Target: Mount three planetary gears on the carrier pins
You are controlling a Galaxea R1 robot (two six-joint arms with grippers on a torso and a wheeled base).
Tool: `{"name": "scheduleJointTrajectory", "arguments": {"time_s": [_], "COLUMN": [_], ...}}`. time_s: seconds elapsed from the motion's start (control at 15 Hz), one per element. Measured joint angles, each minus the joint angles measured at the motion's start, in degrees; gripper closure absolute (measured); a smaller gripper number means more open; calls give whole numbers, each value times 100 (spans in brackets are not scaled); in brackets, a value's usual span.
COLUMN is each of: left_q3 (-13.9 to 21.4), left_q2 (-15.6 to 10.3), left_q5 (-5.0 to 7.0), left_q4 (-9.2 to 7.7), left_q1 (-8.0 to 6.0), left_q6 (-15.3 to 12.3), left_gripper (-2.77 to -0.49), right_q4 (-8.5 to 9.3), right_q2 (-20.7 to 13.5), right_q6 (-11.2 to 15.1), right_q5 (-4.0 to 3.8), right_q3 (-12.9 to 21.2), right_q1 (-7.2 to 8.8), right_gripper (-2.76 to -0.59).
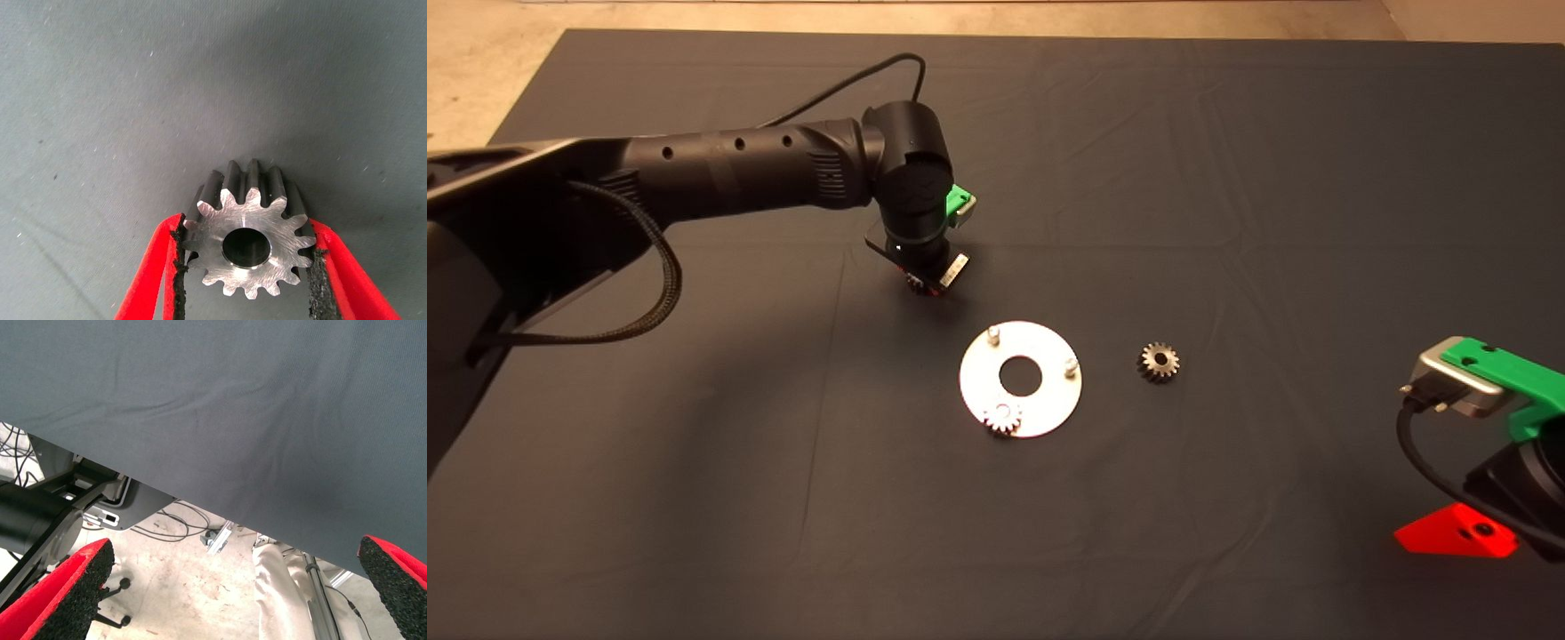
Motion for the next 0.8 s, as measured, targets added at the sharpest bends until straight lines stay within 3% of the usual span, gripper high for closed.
{"name": "scheduleJointTrajectory", "arguments": {"time_s": [0.13,0.33,0.53,0.67,0.8], "left_q3": [78,131,214,233,233], "left_q2": [13,14,28,39,126], "left_q5": [109,136,138,138,153], "left_q4": [-46,-90,-265,-493,-691], "left_q1": [-2,-2,-72,-293,-612], "left_q6": [-2,-2,-27,-57,-66], "left_gripper": [-87,-83,-82,-82,-82], "right_q4": [-1,2,2,2,2], "right_q2": [0,0,2,4,16], "right_q6": [0,0,0,0,0], "right_q5": [-2,0,0,-2,0], "right_q3": [0,0,0,0,0], "right_q1": [0,0,0,1,1], "right_gripper": [-273,-273,-273,-273,-273]}}
